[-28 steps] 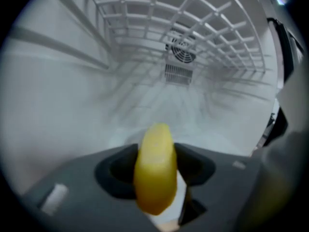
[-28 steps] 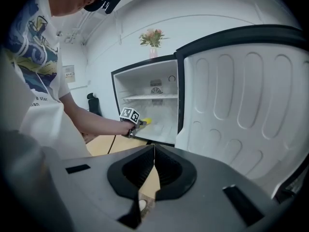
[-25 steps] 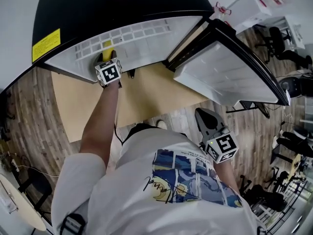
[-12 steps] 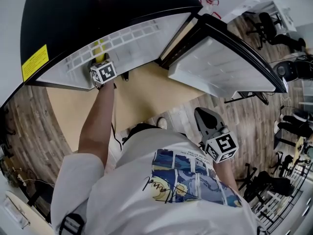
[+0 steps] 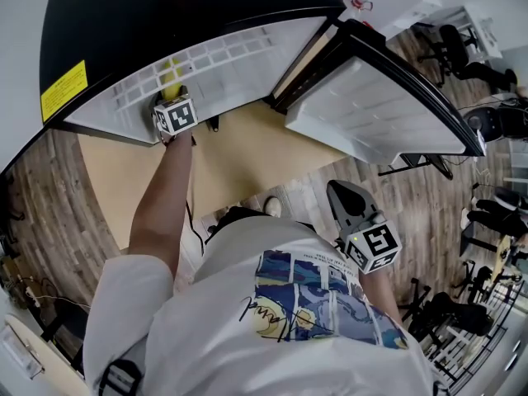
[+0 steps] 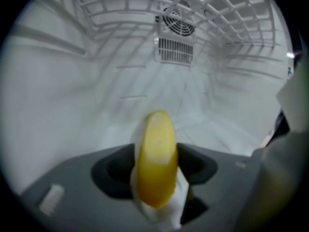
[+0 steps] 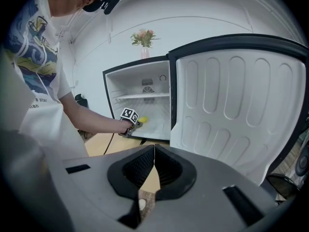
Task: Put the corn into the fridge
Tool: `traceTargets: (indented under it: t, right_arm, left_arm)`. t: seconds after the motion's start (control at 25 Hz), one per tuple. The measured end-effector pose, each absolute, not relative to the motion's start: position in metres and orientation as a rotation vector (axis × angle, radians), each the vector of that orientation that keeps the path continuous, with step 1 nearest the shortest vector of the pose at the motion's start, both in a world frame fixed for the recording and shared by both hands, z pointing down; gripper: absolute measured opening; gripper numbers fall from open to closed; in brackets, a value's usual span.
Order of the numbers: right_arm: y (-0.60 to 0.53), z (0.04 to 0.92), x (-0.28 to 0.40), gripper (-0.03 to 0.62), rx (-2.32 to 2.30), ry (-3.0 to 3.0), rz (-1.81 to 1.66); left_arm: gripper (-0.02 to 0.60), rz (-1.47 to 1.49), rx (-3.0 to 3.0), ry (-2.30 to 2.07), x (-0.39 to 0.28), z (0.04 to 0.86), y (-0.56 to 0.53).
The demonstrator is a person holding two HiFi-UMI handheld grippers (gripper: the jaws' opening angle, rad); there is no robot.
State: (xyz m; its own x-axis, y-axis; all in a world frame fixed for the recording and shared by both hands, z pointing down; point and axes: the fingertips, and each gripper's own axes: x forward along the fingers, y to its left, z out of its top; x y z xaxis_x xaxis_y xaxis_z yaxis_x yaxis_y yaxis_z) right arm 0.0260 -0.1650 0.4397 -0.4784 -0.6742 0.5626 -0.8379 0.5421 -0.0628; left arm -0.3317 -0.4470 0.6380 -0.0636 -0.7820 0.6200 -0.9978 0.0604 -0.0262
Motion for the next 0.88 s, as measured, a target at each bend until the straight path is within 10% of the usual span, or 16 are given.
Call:
traceTargets:
  t: [0.88]
  right_arm:
    - [-0.157, 0.441, 0.041, 0.012, 1.045, -2.457, 0.401]
  left_arm:
    - [0.284, 0.614, 1.755, -1.940, -0.319, 0.603, -0.367]
